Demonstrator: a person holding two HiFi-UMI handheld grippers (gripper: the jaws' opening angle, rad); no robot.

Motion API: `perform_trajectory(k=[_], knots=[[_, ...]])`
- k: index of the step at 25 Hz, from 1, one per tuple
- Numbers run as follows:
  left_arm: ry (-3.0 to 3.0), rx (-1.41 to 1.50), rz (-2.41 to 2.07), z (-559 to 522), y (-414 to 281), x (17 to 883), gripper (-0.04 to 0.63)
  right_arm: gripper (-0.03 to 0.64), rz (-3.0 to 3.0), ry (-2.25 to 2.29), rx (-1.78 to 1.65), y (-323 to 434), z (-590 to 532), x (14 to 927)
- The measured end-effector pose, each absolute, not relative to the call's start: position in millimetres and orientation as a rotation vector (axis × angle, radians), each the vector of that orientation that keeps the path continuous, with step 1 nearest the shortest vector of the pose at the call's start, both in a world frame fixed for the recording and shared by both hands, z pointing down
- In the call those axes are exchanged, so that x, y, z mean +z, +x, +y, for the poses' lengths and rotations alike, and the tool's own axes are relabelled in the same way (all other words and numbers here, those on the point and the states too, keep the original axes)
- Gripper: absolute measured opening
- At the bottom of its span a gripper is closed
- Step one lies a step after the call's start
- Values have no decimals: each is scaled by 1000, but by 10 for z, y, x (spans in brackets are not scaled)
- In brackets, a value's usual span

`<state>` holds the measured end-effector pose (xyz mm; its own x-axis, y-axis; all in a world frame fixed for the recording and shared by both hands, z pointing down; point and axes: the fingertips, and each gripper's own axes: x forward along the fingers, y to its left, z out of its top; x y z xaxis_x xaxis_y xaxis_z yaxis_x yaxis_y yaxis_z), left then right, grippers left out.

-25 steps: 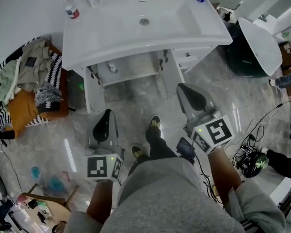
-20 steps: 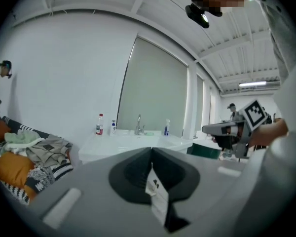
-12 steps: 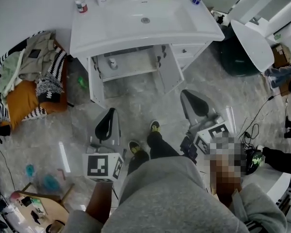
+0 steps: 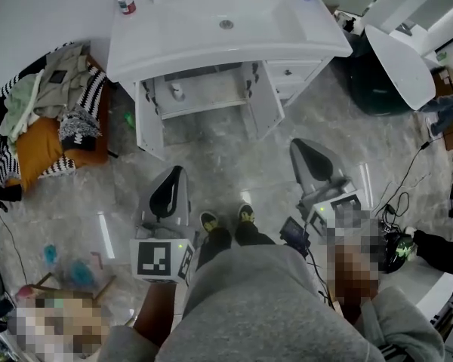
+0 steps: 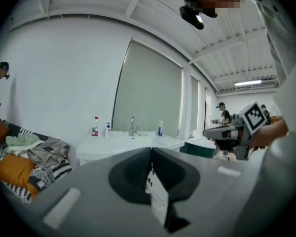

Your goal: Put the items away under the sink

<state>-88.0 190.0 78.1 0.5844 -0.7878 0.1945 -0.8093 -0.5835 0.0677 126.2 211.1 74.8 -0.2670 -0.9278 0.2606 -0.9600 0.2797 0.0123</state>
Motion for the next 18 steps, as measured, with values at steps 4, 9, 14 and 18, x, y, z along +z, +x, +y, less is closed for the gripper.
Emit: perform_trajectory(k=[4,9,14,18], knots=[[2650,239,-1351,1959,-748,812,11,-3,-2337,1779,217,1496,2182,750],[2664,251,-1333,2037,-614,783,11,-3,-2332,1808,223,1699,2285,730],[2681,245,-1328,2059,-547,734,11,-3,-2332,1820,220,1762,2337,718],[2684,240,-1328,2073,-504,705,11,-3,-2333,1822,213,1801,2354,701]])
